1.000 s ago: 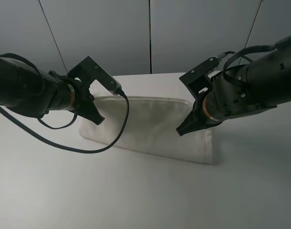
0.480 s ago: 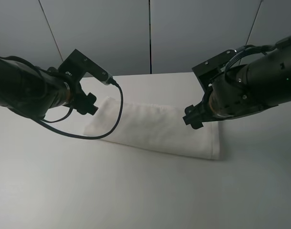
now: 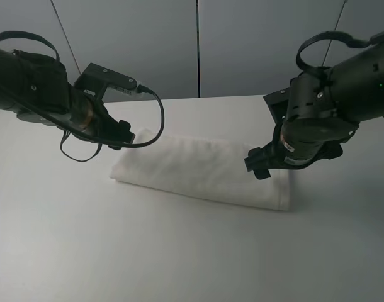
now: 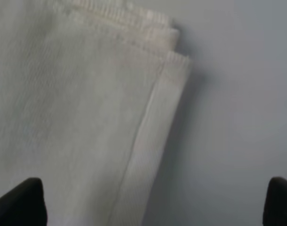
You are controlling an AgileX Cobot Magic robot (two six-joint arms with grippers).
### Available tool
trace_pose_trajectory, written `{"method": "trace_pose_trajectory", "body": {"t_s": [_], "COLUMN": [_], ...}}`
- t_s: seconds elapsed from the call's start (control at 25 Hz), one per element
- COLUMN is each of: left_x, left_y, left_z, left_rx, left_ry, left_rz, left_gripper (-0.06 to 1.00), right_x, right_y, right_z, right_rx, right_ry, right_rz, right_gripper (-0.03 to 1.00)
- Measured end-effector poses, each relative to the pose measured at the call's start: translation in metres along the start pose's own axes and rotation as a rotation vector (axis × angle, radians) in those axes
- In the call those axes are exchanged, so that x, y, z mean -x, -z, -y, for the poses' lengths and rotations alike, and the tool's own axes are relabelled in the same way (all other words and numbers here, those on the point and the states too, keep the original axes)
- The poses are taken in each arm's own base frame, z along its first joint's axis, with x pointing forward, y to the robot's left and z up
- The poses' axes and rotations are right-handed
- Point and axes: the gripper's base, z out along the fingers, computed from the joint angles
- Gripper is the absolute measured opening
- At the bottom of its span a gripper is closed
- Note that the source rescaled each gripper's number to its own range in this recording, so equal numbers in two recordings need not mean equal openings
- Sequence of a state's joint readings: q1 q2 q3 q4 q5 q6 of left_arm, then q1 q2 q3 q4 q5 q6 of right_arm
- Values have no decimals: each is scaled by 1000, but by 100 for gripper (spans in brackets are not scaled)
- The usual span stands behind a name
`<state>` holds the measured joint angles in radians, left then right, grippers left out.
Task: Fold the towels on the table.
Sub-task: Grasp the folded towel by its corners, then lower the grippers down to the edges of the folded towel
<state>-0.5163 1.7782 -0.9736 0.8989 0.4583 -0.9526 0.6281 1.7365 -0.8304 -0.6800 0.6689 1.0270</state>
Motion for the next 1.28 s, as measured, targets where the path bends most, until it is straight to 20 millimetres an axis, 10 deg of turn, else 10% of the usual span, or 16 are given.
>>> {"method": "trace_pose_trajectory", "body": {"t_s": [0.44,1.28], "left_x": [22,34], "left_y": [-16,-85], "left_z": [-57,-40], "left_rx": [-147,-226], "left_ry": [138,72], "left_rz": [-296,-420], "left_gripper": [99,99], "right_x": [30,28], "right_y": [1,1], "right_z": [24,25], "right_rx": [244,260], "right_ry": [-123,-98], "right_rz": [-171,-198], "right_gripper": [100,100]}}
